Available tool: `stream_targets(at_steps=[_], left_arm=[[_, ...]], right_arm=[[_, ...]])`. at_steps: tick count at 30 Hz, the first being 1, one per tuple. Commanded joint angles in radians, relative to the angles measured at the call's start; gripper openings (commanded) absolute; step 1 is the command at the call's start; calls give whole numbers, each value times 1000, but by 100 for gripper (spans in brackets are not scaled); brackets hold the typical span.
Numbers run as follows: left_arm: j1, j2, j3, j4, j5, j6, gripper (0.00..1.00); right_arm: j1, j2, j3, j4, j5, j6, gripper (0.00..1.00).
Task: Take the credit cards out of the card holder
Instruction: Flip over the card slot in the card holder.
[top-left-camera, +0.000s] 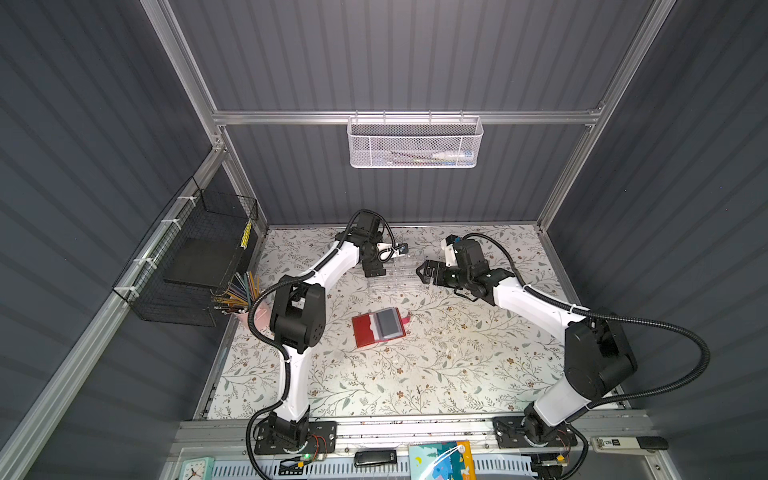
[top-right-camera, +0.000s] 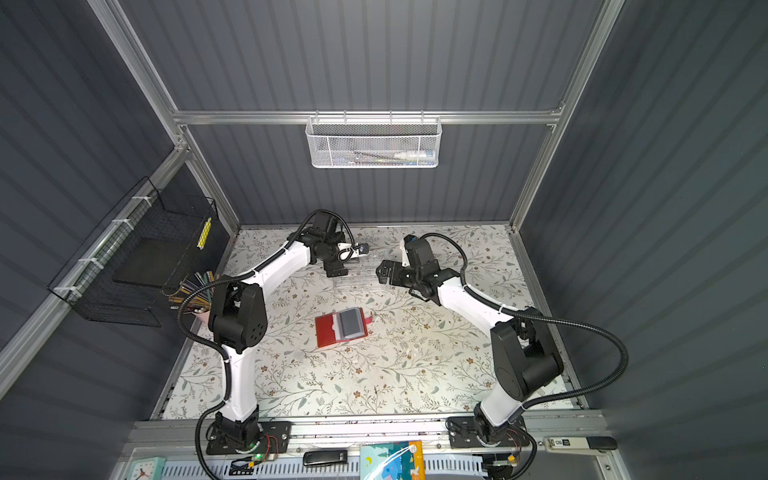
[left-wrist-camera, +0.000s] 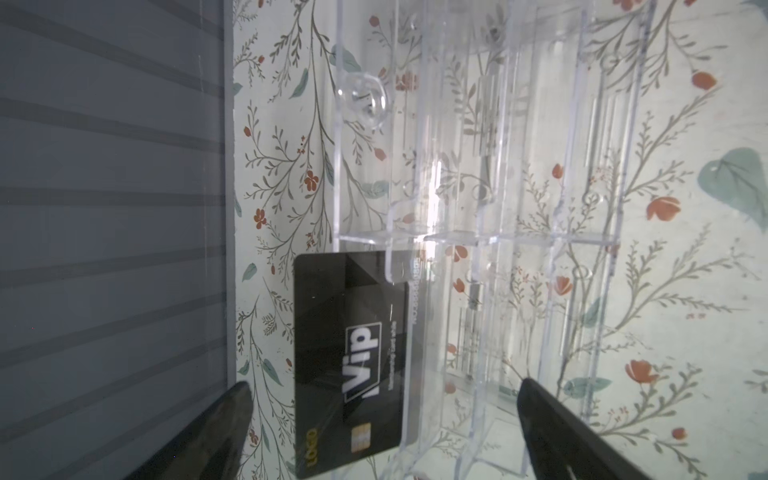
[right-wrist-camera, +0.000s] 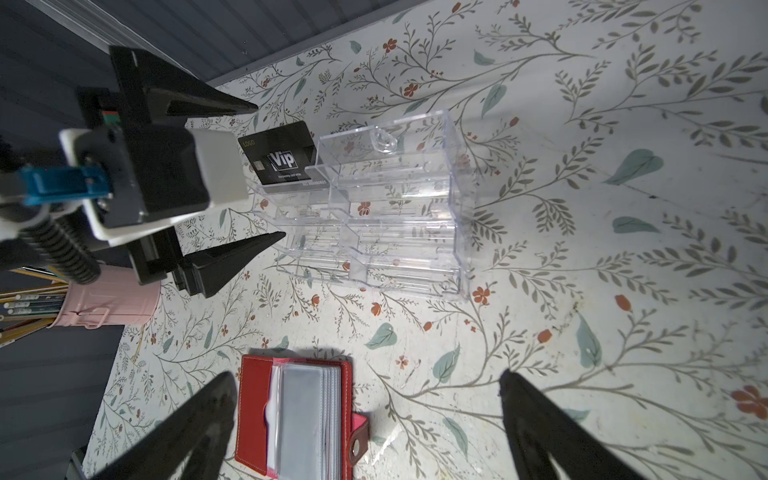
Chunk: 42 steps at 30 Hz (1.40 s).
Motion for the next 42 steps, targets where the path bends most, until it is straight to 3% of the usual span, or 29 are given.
stream_targets(at_steps=[1, 6, 11, 17, 21, 27, 30, 33, 42], left_arm=[[11, -61, -21, 1, 44, 35, 100], [31, -140, -94, 123, 100, -58, 100], [30, -209, -118, 215, 63, -211, 100], [30, -274, -97, 175, 97, -315, 100], [34, -337, -176, 305, 52, -513, 100], [45, -397, -203, 229, 66, -763, 100], [45, -463, -265, 220, 1, -979, 100], [48, -574, -423, 253, -83, -1201, 100], [62, -826, -792, 258, 83, -1606, 100]], right_arm=[[-5, -2, -13, 5, -11, 0, 99], [-4, -7, -14, 5, -8, -1, 99], [-4, 0, -14, 6, -16, 4, 99], [8, 16, -26, 27, -37, 18, 99], [43, 27, -31, 33, -28, 6, 99], [108, 38, -69, 42, 1, -11, 99], [147, 33, -100, 62, 7, -13, 99], [192, 30, -116, 67, 19, -19, 99], [295, 39, -195, 175, -18, 18, 99]])
